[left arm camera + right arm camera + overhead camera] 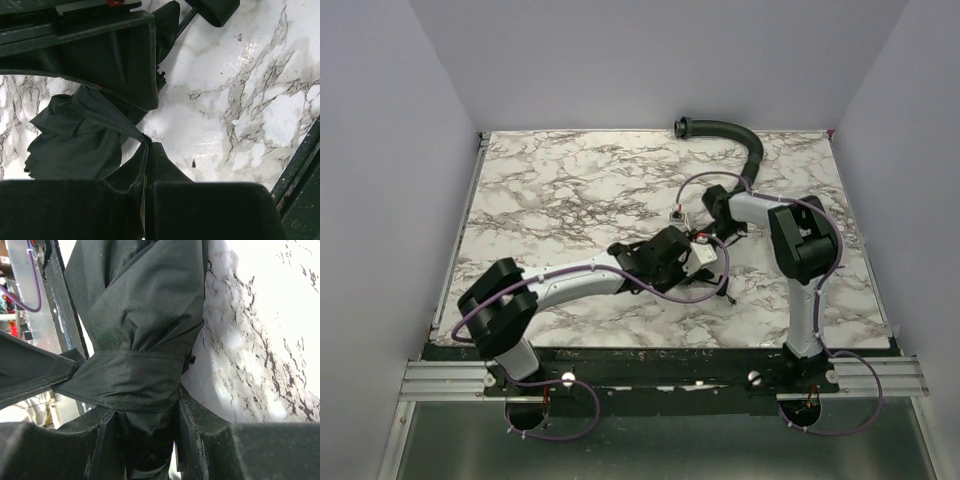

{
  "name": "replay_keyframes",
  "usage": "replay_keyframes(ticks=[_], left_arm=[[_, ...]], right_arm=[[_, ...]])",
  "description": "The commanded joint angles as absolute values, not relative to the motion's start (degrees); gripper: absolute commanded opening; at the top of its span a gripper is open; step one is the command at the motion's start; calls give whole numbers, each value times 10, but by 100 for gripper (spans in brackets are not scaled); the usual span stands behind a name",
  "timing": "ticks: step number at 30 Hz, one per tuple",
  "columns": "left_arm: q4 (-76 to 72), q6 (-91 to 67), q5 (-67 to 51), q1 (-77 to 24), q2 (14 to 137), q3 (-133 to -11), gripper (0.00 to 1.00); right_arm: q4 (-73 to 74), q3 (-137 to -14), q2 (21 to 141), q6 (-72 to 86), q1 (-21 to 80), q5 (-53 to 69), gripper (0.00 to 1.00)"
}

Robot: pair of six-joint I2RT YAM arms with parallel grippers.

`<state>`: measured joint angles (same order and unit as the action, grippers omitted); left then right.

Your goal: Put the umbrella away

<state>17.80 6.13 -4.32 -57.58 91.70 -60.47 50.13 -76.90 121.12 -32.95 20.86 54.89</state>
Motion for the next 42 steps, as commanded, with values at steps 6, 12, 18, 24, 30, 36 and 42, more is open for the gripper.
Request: replay_keyframes(ticks=[6,12,18,24,30,36,42], left_arm=[[206,39,-103,-609,936,-582,0],[203,46,-105,-612,953,-572,0],[180,42,-117,-612,976,-559,0],[161,35,-122,-614,988,-550,0],[156,37,-114,-614,1011,-551,0],[140,39,-111,-611,1029,-559,0],[118,43,-114,-592,1049,-568,0]], right_arm=[[457,-772,1275,-303,192,422,0],[473,-789,1287,-302,185,441,0],[477,-792,1294,-296,181,456,0],[479,-794,1299,-294,178,464,0],[482,-794,1299,-294,177,469,0],[486,-794,1300,-297,177,474,0],[490,-791,1301,-304,178,478,0]])
